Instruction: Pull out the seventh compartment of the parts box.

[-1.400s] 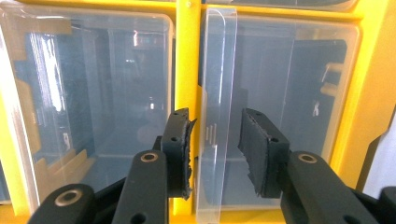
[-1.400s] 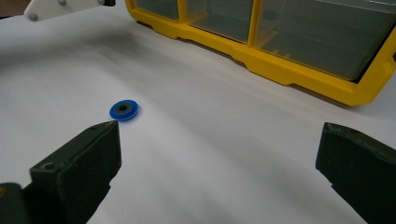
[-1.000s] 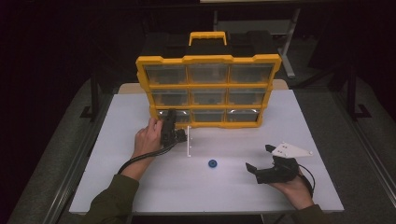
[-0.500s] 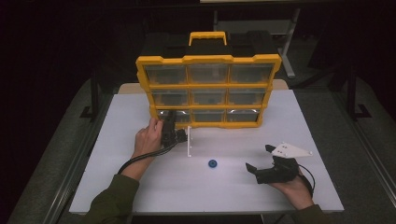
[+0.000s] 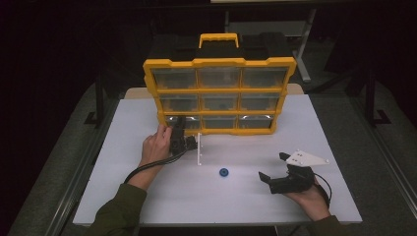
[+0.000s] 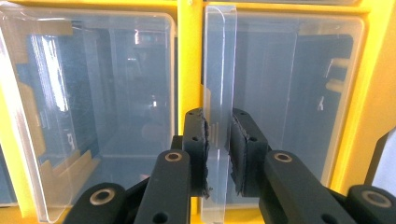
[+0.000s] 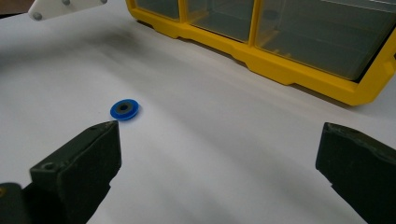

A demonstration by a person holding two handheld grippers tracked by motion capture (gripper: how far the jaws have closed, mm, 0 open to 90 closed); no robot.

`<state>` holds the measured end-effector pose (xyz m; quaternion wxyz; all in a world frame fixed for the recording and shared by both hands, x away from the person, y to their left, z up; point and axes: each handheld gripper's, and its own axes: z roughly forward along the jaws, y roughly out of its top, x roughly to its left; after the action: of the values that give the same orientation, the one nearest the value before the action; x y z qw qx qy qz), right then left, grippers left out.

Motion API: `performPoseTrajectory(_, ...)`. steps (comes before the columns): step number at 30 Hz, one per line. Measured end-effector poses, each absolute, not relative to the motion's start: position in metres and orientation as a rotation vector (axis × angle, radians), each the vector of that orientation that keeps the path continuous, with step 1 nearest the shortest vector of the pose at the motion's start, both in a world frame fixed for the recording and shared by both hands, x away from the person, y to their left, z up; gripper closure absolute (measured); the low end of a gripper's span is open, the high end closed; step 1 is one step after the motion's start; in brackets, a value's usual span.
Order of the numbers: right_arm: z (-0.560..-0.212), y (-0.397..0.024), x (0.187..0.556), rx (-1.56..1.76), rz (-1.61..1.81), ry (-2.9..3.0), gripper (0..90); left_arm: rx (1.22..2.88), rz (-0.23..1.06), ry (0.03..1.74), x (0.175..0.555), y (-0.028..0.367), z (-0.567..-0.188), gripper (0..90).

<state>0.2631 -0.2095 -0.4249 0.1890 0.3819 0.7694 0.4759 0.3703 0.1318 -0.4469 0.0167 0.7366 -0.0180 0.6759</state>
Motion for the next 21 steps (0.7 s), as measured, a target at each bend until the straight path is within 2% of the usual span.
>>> performPoseTrajectory(21,-0.4250,-0.2101,0.2627,1.077,1.344,2.163,0.0,2.290,2.129,-0.071,0.3678,0.1311,-0.4487,78.7)
